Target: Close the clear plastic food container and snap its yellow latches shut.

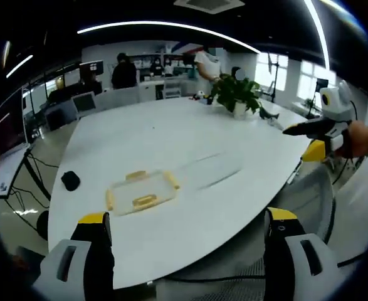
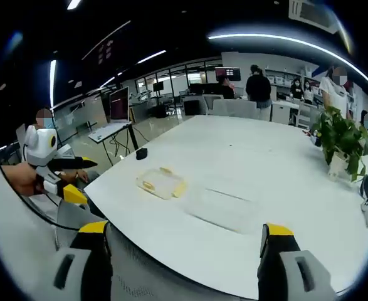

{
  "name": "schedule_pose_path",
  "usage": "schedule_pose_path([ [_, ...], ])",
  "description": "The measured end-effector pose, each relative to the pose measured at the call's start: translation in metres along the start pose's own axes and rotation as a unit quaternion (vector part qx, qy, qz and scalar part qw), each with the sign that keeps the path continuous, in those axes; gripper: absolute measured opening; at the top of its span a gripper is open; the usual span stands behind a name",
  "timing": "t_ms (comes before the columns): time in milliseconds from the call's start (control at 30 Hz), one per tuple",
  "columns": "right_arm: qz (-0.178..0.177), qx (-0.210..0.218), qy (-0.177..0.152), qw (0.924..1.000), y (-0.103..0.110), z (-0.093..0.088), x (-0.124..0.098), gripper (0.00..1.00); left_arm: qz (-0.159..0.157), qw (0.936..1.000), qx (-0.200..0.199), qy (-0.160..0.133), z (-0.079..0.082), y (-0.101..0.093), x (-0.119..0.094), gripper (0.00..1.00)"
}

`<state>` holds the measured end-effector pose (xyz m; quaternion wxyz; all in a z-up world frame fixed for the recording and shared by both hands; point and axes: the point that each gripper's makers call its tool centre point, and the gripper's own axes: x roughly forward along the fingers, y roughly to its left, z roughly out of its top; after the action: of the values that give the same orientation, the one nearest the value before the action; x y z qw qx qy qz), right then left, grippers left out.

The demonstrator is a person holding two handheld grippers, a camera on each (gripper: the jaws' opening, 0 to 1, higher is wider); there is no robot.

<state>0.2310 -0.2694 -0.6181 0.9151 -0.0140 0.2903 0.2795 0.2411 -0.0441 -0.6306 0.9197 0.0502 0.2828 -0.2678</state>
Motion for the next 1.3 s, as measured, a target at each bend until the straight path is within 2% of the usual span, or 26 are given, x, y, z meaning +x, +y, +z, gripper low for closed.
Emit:
schedule_pose_path([
  [700,0.003,-0.001,-0.001,1.0,0.0027,0.0009,0.0,0.99,-0.003,1.0,0.0,0.001,-0.0014,-0.0006,-0.0003,0.99],
  [833,0.009,0.021,-0.018,0.9996,0.005,0.0061,-0.0008,0.97,-0.003,1.0,-0.003,-0.002,-0.0015,-0.0009,-0.0007,0.99],
  [1300,0.006,0.009,-0.011,0.9999,0.0053,0.0031,-0.0003,0.97,0.001,1.0,-0.005,-0.002,-0.0027,-0.0015,-0.0025,0.99],
])
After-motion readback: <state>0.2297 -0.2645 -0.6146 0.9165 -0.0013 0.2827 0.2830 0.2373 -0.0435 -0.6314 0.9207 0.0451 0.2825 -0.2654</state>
